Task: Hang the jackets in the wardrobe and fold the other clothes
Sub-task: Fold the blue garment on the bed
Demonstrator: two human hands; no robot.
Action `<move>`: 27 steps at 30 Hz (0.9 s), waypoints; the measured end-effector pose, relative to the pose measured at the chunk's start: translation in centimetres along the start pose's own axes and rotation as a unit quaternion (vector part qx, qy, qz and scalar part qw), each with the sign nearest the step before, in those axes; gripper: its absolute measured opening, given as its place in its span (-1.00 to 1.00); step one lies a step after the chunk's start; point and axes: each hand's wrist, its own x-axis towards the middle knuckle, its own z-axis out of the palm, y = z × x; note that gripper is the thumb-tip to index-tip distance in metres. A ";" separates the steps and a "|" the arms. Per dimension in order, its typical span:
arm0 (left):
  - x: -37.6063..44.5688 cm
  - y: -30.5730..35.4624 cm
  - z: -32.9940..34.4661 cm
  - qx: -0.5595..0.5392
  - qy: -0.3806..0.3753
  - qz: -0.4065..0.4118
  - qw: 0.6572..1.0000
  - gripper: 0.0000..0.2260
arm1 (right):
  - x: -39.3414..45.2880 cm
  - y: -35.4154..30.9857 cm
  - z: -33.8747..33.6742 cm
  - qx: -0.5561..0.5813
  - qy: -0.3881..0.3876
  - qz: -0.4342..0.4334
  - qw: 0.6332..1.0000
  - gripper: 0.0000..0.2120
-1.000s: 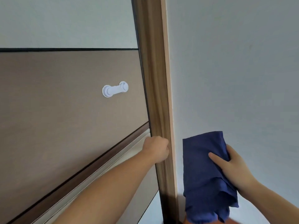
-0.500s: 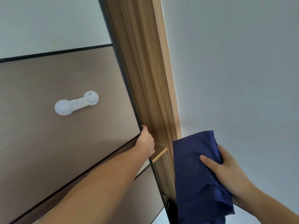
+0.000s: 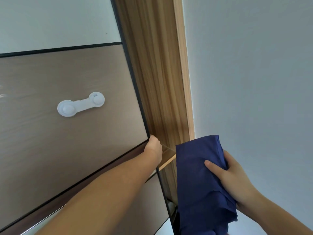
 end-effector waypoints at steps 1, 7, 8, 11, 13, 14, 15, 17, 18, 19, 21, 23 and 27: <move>-0.3 0.0 0.3 0.001 -0.003 0.001 1.000 -0.56 | -0.1 0.0 0.2 -0.003 0.000 -0.001 1.000 -0.68; -3.7 -0.2 2.4 0.010 -0.023 0.030 0.999 -0.55 | -1.0 -0.3 1.9 -0.015 -0.013 -0.008 1.000 -0.73; -4.5 -0.2 2.8 0.016 -0.024 0.040 0.999 -0.56 | -1.2 -0.3 2.3 -0.017 -0.016 -0.010 1.000 -0.73; -6.8 -0.2 4.1 0.045 -0.037 0.079 0.995 -0.58 | -1.8 -0.2 3.8 -0.019 -0.028 -0.017 0.999 -0.73; -8.4 -0.2 5.0 0.056 -0.047 0.089 0.993 -0.58 | -2.3 -0.3 4.9 -0.010 -0.041 -0.015 0.999 -0.75; -9.1 -0.2 5.4 0.062 -0.052 0.090 0.993 -0.58 | -2.5 -0.4 5.5 -0.003 -0.049 -0.015 0.999 -0.76; -9.7 -0.1 5.9 0.063 -0.055 0.089 0.992 -0.58 | -2.8 -0.5 6.0 0.002 -0.056 -0.014 0.998 -0.76; -11.0 0.1 7.2 0.057 -0.061 0.088 0.993 -0.58 | -3.2 -0.5 7.2 0.004 -0.068 -0.016 0.998 -0.75; -11.8 0.1 7.8 0.056 -0.063 0.088 0.993 -0.58 | -3.5 -0.6 7.8 0.005 -0.075 -0.015 0.997 -0.75; -12.4 0.2 8.5 0.055 -0.065 0.088 0.992 -0.59 | -3.8 -0.5 8.4 0.006 -0.082 -0.013 0.997 -0.76; -13.9 0.4 9.8 0.039 -0.070 0.077 0.994 -0.61 | -4.3 -0.4 9.7 0.008 -0.094 -0.008 0.996 -0.76; -15.5 0.6 11.2 0.030 -0.071 0.065 0.995 -0.62 | -4.9 -0.4 11.2 0.011 -0.107 -0.005 0.994 -0.76; -18.3 0.8 13.5 0.017 -0.079 0.046 0.996 -0.62 | -6.1 -0.3 14.2 0.013 -0.133 -0.007 0.991 -0.69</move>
